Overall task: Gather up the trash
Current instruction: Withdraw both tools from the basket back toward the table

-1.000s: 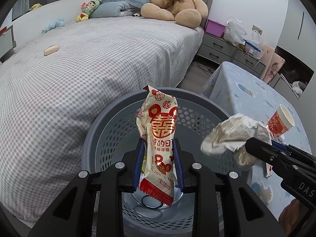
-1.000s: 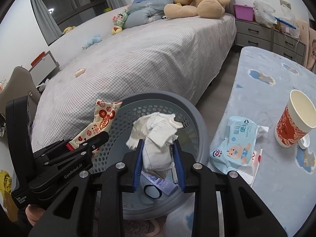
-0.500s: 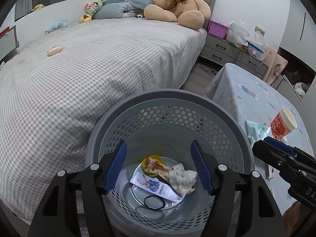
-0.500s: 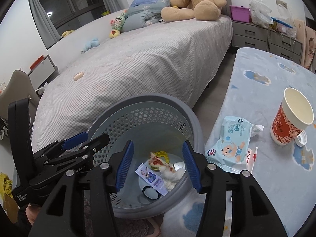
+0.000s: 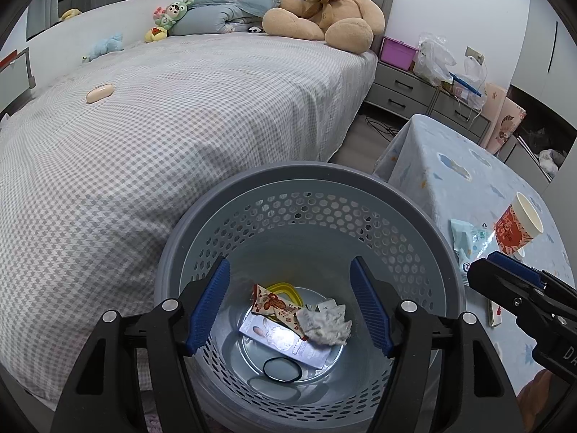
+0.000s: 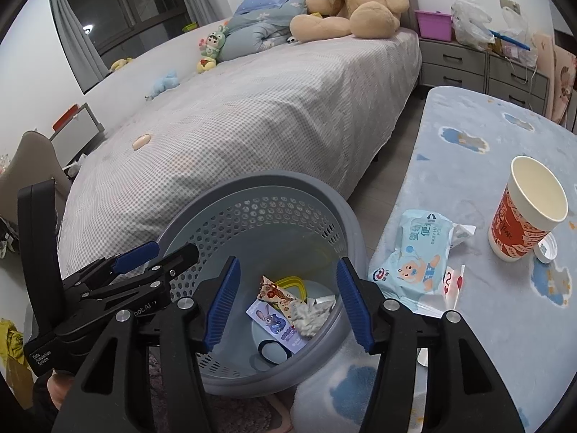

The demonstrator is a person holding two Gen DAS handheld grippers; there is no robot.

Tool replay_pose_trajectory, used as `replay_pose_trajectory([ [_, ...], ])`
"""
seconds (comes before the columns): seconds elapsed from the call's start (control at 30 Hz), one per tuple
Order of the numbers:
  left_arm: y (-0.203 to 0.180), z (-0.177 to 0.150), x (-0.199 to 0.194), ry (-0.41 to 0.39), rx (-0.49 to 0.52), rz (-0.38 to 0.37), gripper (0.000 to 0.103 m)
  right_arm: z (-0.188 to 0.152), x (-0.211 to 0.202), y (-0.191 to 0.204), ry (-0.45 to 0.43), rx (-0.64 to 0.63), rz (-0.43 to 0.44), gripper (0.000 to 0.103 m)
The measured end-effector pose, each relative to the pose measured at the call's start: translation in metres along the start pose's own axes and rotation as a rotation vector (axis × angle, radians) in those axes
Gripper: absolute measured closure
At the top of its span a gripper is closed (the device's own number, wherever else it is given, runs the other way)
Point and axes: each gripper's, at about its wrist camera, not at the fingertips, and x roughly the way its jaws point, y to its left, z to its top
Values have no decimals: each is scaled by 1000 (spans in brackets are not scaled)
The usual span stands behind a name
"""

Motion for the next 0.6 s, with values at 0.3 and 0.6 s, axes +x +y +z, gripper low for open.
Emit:
replay_pose_trajectory([
  [0.3, -3, 0, 1, -5, 8, -1, 34, -3, -5, -1, -4, -8, -36, 47],
  [0.6, -17, -2, -2, -31, 42, -9, 28, -16, -22, -10, -26, -7, -111, 41],
])
